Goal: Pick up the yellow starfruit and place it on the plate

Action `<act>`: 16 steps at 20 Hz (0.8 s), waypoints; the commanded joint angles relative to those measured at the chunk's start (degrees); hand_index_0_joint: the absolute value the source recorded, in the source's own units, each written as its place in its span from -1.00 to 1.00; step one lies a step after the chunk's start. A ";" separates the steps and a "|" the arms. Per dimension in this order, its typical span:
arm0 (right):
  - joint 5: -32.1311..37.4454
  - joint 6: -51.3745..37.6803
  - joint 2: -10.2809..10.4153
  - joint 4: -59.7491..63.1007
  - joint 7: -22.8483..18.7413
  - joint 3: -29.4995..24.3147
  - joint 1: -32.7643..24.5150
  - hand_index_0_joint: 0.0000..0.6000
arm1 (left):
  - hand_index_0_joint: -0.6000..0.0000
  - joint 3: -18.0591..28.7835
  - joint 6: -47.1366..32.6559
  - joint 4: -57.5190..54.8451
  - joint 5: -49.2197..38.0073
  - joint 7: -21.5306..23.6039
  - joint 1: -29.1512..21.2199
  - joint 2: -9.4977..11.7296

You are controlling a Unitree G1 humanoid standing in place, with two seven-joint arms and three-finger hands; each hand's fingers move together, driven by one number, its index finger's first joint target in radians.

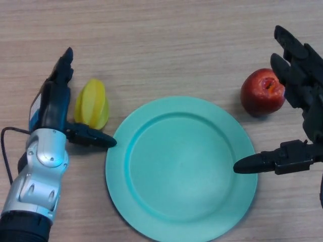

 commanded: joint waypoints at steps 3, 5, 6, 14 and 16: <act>2.42 -5.24 -1.11 -4.88 -0.72 -3.79 -0.99 -1.00 | -0.83 0.18 -7.84 0.47 8.12 4.71 -2.63 1.91; 2.47 -5.14 -1.11 -5.45 -1.03 -3.92 -0.82 -1.00 | -1.00 0.34 -8.53 0.99 10.41 5.32 -2.38 2.00; 2.44 -5.12 -0.99 -5.67 -1.27 -3.80 -0.71 -1.00 | -1.00 0.44 -8.12 0.28 10.55 5.08 -1.82 1.86; 2.19 -3.25 -0.83 -7.53 -1.33 -3.11 -0.74 -1.00 | -1.00 1.76 -5.98 -17.53 9.82 4.88 2.43 1.82; 1.83 -3.30 -0.85 -7.62 -1.60 -2.79 -1.09 -1.00 | -1.00 0.28 -4.19 -25.07 11.54 2.32 4.61 0.99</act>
